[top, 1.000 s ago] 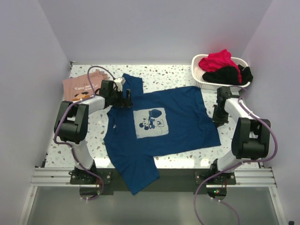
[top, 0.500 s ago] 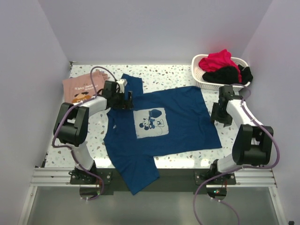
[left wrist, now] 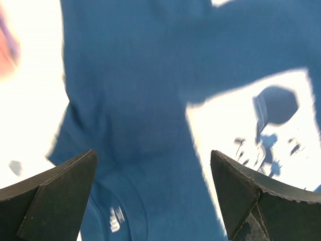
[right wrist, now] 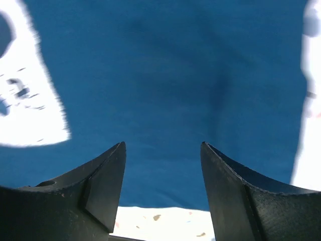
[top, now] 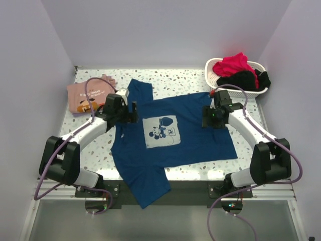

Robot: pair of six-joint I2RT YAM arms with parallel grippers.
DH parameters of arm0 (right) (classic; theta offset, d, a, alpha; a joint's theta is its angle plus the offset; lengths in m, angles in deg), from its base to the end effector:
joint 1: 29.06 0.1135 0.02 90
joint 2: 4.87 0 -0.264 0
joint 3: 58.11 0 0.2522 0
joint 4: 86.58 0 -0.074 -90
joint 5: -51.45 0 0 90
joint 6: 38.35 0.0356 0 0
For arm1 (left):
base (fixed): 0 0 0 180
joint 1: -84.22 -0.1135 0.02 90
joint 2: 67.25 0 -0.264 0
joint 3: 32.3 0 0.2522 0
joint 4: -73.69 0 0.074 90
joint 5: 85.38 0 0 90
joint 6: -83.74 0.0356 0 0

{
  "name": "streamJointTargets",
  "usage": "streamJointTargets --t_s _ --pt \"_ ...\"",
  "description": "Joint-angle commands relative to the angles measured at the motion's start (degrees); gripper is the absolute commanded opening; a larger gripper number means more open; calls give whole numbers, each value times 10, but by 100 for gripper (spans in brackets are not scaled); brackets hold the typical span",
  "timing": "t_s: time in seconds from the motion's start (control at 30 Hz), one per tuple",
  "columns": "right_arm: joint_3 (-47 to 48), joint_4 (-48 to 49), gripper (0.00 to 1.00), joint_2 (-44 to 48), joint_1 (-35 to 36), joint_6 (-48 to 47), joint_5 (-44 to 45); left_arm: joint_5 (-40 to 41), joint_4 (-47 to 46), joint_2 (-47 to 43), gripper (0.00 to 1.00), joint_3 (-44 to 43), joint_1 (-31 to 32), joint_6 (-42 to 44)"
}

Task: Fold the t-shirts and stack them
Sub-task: Flatten the tshirt out

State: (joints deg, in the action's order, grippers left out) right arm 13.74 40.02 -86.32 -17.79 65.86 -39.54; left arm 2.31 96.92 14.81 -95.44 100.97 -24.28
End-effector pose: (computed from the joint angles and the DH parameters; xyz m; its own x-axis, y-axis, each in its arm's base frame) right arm 0.2737 0.0552 0.2349 -0.8969 0.0715 -0.4363 0.0176 0.9918 0.1264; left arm 0.2901 -0.0888 0.2197 -0.7090 -0.1094 -0.6967 0.1023 0.9615 -0.2551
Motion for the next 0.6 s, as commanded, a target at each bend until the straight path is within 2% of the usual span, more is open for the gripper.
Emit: streamJointTargets --t_s 0.0,0.23,0.57 --pt "-6 71 65 -29 41 29 -73 -11 0 4 100 58 15 -40" --pt "-7 116 65 -109 96 31 -88 -28 -35 10 100 110 40 -74" --pt "-11 152 65 -199 100 31 -124 -29 -69 86 100 102 36 -61"
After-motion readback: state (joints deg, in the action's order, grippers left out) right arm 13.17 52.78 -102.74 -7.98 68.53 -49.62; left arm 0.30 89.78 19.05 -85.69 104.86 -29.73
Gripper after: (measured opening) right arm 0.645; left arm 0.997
